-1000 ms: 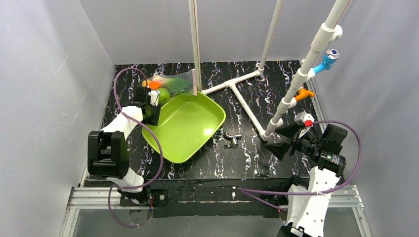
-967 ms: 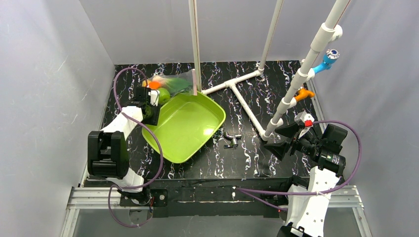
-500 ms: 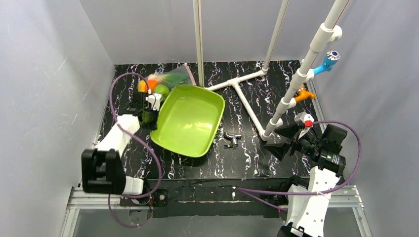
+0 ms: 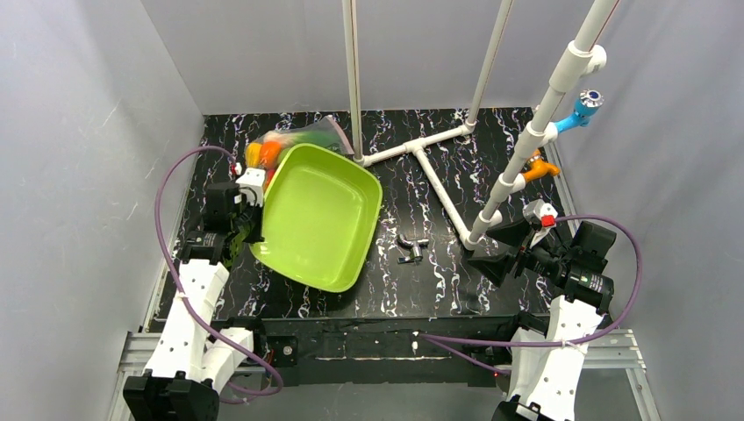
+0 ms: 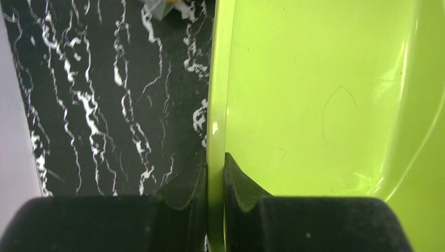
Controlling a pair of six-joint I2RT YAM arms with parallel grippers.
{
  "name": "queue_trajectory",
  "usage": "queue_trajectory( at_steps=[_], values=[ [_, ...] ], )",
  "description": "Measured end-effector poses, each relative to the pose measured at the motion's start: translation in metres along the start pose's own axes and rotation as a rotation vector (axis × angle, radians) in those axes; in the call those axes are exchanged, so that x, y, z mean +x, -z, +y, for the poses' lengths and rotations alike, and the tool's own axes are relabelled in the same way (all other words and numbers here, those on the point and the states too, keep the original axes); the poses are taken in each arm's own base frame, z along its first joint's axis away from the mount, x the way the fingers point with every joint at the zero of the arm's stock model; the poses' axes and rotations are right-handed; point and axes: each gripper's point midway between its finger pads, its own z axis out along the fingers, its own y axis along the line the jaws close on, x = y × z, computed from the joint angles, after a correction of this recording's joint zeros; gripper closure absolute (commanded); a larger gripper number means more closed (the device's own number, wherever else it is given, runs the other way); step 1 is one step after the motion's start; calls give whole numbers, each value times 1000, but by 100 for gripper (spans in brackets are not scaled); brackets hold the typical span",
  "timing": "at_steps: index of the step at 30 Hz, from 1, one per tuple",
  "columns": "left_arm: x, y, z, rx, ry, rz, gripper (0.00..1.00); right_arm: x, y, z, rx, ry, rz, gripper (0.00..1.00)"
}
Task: Open the zip-top bag and remove the fake food
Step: Place the bin at the center of the board.
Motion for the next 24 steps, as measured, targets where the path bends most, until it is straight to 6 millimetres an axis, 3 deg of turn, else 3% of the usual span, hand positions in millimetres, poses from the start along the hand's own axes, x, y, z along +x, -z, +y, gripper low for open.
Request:
queue_trajectory(
  at_steps=[6, 14, 20, 24],
  values=[
    [19, 9, 25, -138, 156, 63, 100, 0, 0, 2, -5, -6, -2, 0],
    [29, 48, 56, -369, 449, 24, 100, 0, 0, 4, -13, -17, -3, 0],
    [43, 71, 76, -557, 567, 13, 100, 0, 0, 4, -14, -14, -4, 0],
    [52, 73, 88, -654, 600, 15, 100, 0, 0, 5, -16, -13, -5, 1]
  ],
)
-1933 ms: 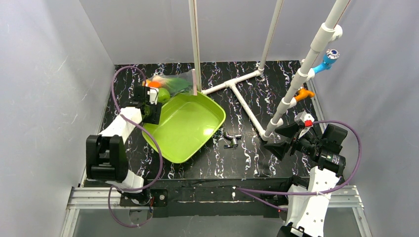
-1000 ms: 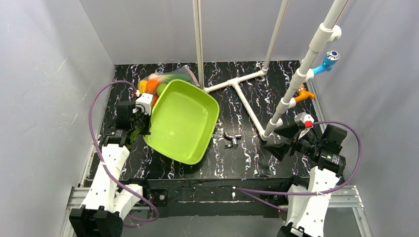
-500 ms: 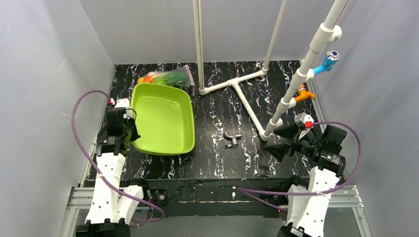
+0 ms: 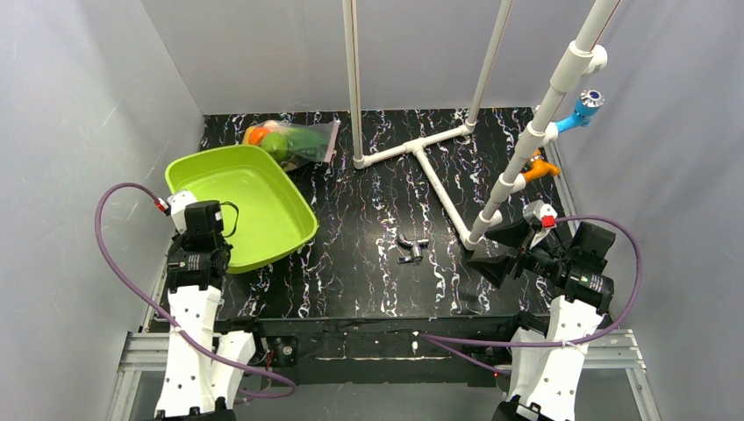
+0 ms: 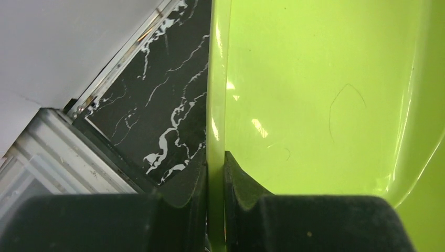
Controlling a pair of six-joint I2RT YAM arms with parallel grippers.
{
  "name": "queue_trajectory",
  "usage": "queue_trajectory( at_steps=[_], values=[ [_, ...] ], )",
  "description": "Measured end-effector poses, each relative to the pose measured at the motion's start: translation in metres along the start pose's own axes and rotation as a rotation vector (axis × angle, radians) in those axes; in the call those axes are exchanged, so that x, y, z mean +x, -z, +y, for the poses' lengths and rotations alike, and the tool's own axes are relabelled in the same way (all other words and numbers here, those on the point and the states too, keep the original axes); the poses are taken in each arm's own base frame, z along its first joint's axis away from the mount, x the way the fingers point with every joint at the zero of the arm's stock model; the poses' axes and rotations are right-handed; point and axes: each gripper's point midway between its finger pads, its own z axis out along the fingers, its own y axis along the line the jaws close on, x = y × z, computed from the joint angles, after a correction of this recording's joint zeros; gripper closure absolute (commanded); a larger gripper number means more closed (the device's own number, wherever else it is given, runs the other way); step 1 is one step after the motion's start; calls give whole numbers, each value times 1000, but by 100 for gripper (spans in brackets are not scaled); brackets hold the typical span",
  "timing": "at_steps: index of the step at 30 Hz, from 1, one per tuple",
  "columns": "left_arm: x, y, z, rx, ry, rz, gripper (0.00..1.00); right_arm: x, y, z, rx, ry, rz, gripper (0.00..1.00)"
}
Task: Open the zip-top bag and remove the fake food
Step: Place the bin at the center of the board, then pick up the zipper food storage bag at the center of the board.
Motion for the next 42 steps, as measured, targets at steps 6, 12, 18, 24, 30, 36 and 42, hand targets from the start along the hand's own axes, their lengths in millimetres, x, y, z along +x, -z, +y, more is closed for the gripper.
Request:
queue_trajectory(
  at_steps=[6, 12, 18, 24, 30, 36, 42],
  values=[
    [17, -27, 12, -126, 6, 59, 99, 0, 0, 1, -5, 0, 1, 0],
    [27, -46, 19, -202, 47, 105, 32, 0, 0, 1, -5, 1, 1, 0],
    [21, -50, 23, -232, 91, 82, 12, 0, -1, 2, -12, 3, 1, 0],
    [4, -40, 8, -134, 90, 71, 2, 0, -1, 2, -13, 8, 0, 0],
    [-20, -10, -77, 391, -23, 89, 2, 0, -1, 2, -13, 12, 0, 1],
    [-10, 22, -173, 748, -510, 31, 2, 0, -1, 2, -13, 14, 0, 0],
    [5, 6, -229, 813, -999, -151, 4, 0, -1, 2, -13, 14, 1, 0]
  ],
)
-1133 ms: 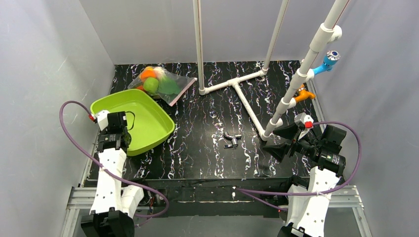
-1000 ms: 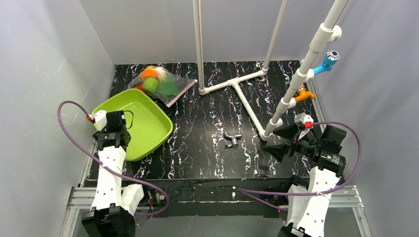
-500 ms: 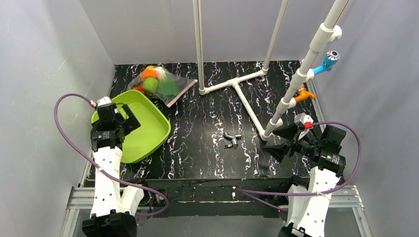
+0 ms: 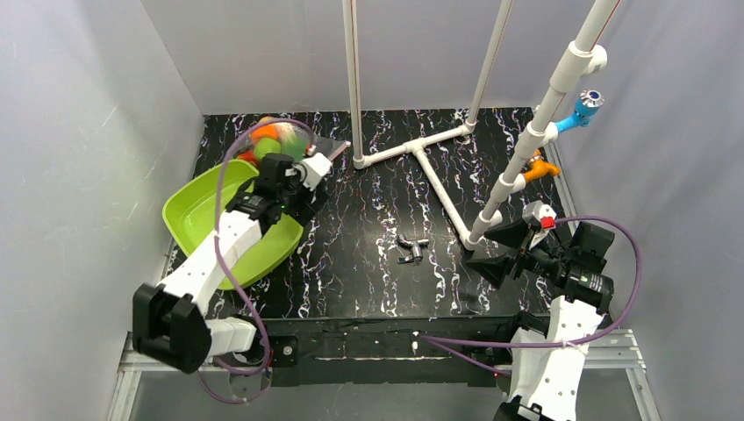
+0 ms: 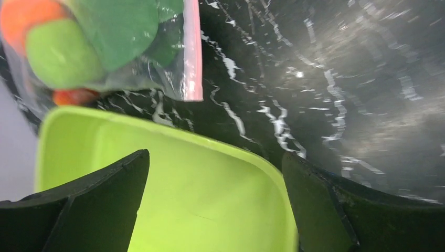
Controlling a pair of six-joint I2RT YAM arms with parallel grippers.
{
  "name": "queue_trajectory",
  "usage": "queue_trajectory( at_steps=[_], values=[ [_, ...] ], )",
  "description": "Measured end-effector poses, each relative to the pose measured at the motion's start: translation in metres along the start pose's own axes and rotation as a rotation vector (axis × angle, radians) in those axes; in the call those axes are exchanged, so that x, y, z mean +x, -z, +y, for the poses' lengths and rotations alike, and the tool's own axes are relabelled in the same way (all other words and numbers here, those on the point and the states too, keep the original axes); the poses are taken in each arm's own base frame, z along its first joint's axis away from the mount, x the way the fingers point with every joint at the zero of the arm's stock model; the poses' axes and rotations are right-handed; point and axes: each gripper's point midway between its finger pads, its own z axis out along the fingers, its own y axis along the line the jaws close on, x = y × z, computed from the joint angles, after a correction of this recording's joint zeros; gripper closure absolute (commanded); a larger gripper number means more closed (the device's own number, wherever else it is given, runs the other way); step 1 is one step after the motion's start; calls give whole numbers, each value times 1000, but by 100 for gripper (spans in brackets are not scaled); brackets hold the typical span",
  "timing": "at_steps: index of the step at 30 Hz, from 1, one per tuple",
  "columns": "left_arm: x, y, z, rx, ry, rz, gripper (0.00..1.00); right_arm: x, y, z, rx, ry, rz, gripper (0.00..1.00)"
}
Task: Open the zip-top bag and remove the fake food
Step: Pick up the zipper food storage bag at the center of the board.
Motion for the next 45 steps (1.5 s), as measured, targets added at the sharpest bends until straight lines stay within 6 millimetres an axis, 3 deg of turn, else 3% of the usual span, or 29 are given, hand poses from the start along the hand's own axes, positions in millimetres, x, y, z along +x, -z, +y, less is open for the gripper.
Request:
queue_trajectory(
  at_steps=[6, 12, 14, 15, 22, 24, 27, 29, 39, 45],
  values=[
    [0, -54, 3, -32, -404, 41, 3, 0, 0, 0, 0, -2, 1, 0],
    [-13, -97, 16, -123, -625, 41, 3, 1, 0, -2, 2, -9, 4, 0],
    [-14, -109, 23, -171, -666, 48, 9, 1, 0, -2, 2, -12, 4, 1],
    [-14, -114, 26, -192, -679, 54, 17, 1, 0, -2, 2, -14, 4, 0],
    [0, -147, 40, -301, -738, 132, 37, 1, 0, -3, 2, -17, 5, 0],
    [3, -152, 43, -323, -750, 148, 53, 1, 0, -3, 2, -16, 5, 0],
    [0, -154, 49, -362, -759, 150, 85, 1, 0, -3, 2, -16, 5, 0],
    [-7, -151, 54, -393, -764, 141, 96, 1, 0, -3, 2, -15, 5, 0],
    [-70, -128, 99, -566, -751, 45, 100, 2, 0, -3, 3, -16, 7, 0],
    [-111, -87, 144, -675, -622, -33, 100, 2, 0, -3, 3, -18, 7, 0]
  ],
)
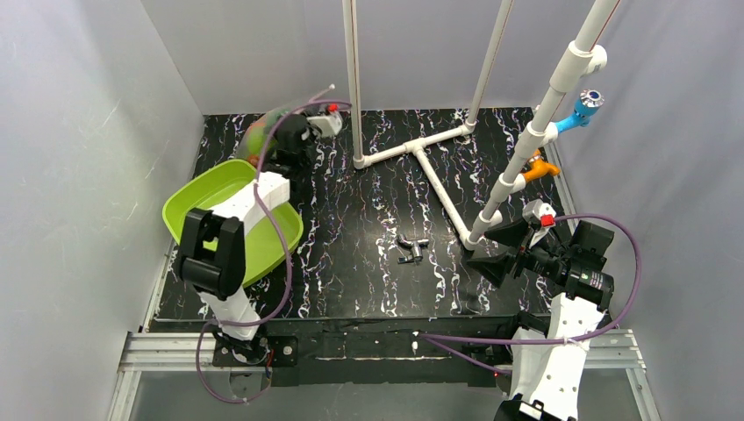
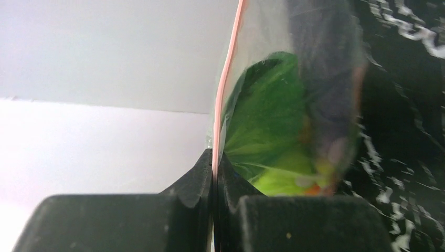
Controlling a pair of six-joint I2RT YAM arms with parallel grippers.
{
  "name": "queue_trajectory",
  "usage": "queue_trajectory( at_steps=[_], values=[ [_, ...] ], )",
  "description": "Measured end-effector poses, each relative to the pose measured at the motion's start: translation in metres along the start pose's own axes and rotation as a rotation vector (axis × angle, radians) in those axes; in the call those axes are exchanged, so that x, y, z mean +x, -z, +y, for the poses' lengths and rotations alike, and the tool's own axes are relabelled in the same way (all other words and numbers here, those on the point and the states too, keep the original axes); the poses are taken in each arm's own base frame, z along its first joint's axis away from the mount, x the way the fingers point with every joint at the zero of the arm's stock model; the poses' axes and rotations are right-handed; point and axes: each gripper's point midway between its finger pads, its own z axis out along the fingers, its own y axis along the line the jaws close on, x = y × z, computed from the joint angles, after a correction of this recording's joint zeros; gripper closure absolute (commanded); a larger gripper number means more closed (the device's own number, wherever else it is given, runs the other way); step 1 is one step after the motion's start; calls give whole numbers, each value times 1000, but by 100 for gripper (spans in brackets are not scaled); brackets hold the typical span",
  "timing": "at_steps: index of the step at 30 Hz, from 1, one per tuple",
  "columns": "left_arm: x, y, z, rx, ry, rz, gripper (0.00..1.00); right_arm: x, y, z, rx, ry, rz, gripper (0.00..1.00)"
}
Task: Open the zip-top bag and remove the fake food
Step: Pick up the zipper food storage bag at the center of the board.
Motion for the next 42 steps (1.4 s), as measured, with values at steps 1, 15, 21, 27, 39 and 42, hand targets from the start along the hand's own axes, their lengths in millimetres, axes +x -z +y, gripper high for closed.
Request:
queue_trajectory(
  at_steps=[1, 15, 21, 27, 39, 42],
  values=[
    [0, 2, 17, -26, 29, -2, 100, 0, 0, 0, 0, -1, 0, 0],
    [-11, 101, 149, -150, 344, -149, 100, 0, 0, 0, 0, -2, 1, 1],
    [-3, 155, 148, -34, 490, -194, 100, 0, 0, 0, 1, 0, 1, 0],
    [-5, 219, 142, 103, 670, -309, 100, 2, 1, -3, 19, 3, 17, 0],
    [-49, 317, 100, 528, 959, -600, 100, -37, 21, -22, 236, 166, 124, 0],
    [-56, 329, 76, 658, 1029, -607, 100, -48, 24, -13, 231, 201, 131, 0]
  ],
)
